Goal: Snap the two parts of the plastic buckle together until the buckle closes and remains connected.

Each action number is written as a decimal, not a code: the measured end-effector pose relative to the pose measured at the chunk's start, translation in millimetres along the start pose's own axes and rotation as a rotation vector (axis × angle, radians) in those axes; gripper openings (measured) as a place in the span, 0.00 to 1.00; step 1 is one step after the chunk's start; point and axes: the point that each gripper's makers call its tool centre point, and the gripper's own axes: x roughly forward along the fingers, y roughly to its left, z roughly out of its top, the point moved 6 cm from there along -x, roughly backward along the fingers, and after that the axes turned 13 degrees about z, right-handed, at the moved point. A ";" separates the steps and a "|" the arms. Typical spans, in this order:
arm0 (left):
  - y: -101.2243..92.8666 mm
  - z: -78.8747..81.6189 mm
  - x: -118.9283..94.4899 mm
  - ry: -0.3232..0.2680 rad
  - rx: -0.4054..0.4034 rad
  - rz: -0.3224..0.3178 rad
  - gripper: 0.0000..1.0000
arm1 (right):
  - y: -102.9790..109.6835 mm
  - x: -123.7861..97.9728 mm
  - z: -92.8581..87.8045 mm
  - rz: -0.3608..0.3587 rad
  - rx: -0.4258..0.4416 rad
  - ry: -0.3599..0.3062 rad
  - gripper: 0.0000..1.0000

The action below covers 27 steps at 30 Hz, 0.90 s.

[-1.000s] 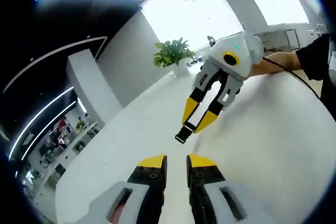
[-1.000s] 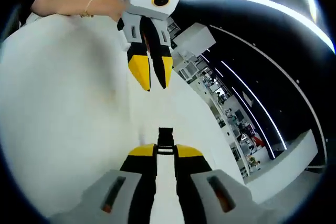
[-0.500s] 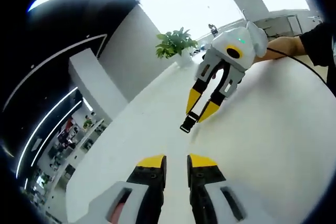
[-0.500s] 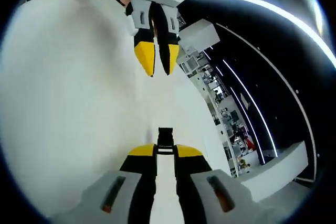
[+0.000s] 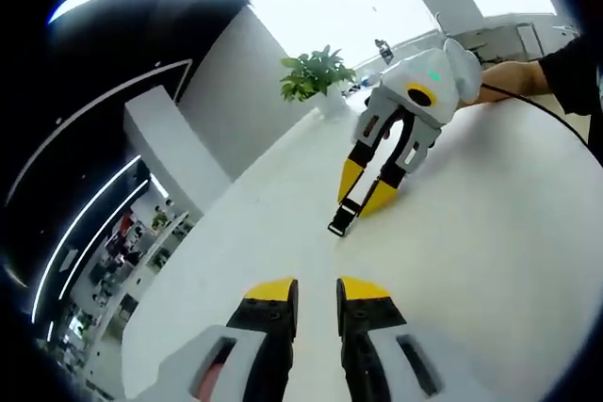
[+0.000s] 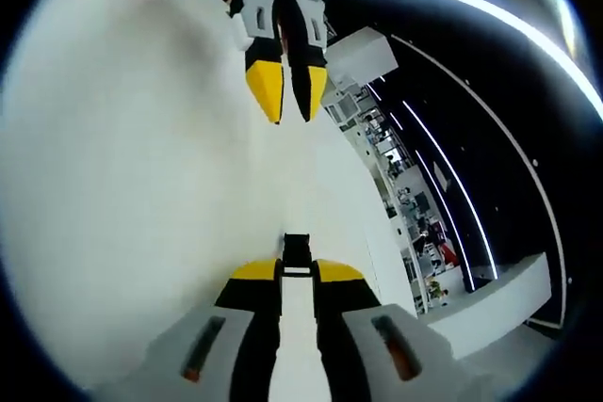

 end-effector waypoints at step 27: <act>-1.2 -0.2 0.7 0.004 0.006 -0.017 0.15 | -0.3 -1.6 -1.7 -0.010 0.033 0.007 0.13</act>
